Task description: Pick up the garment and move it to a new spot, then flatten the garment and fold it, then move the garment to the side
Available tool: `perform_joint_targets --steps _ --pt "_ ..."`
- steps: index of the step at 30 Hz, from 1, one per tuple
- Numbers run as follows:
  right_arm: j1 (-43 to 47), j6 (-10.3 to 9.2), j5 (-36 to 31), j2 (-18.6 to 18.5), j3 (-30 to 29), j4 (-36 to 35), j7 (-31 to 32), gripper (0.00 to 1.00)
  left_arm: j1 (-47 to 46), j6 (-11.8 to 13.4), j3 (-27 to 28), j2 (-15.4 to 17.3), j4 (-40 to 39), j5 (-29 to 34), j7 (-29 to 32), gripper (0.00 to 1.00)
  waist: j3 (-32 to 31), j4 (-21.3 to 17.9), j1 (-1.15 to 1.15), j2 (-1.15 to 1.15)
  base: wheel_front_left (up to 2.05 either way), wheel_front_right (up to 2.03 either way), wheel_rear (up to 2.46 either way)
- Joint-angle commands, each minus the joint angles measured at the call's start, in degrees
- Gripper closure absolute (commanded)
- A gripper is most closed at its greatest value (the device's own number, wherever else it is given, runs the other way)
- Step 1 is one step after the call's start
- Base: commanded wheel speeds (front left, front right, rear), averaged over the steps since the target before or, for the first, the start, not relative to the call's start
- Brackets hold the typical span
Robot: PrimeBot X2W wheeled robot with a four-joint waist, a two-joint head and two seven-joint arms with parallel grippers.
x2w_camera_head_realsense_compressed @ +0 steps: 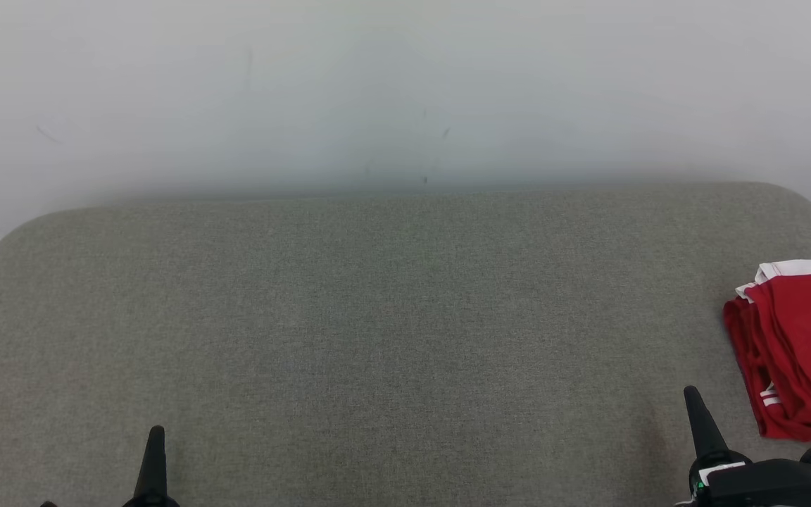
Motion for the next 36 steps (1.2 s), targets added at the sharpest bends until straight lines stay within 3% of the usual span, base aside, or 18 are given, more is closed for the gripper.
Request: perform_joint_targets --steps 1,36 --pt "-1.3 -0.07 1.5 0.1 -0.4 -0.7 0.4 1.0 -1.5 -0.1 0.2 0.4 -0.5 -2.1 0.4 1.0 0.1 0.0 0.0 0.0 0.0 0.0 0.0" --pt "-3.2 -0.1 16.4 1.1 -2.6 -1.5 4.2 1.0 -4.2 -0.1 0.6 0.5 -0.5 -18.5 4.7 1.0 1.3 0.3 0.0 0.0 0.0 0.0 0.0"
